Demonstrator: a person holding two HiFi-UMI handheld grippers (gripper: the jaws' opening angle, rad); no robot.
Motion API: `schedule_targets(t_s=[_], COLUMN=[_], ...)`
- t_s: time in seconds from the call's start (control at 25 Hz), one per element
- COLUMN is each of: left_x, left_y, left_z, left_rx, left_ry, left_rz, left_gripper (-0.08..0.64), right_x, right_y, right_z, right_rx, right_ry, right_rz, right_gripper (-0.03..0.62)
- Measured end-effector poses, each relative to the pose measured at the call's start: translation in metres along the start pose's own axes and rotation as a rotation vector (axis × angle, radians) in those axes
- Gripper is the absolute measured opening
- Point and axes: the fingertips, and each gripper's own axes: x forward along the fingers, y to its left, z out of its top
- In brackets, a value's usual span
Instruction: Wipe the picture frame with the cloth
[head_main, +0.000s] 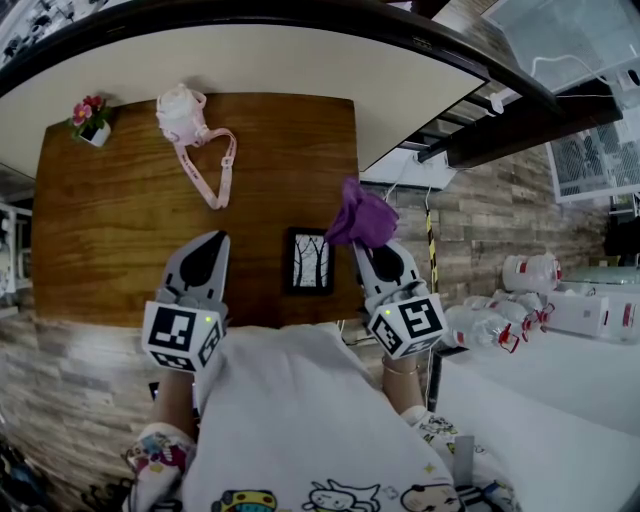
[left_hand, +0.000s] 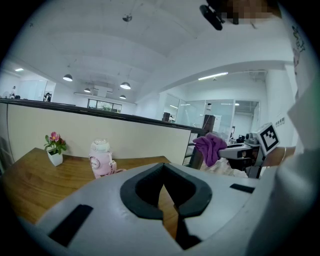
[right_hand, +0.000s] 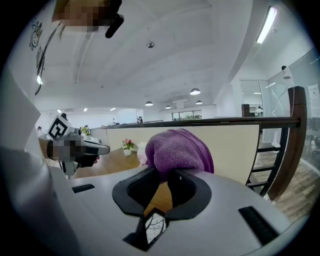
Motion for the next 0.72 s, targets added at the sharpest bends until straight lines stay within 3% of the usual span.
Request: schedule_targets(t_s=[0.72], left_x=[0.0006], left_y=[0.0093], left_z=[0.0002], left_rx=[0.025], left_ry=[-0.01], left_rz=[-0.003], left_gripper=[0.003], right_x=[0.0029], right_y=[-0.0036], right_z=[-0.0044], right_rx=[0.005], right_ry=[0.01], right_rz=[-0.01], right_gripper=[0.044])
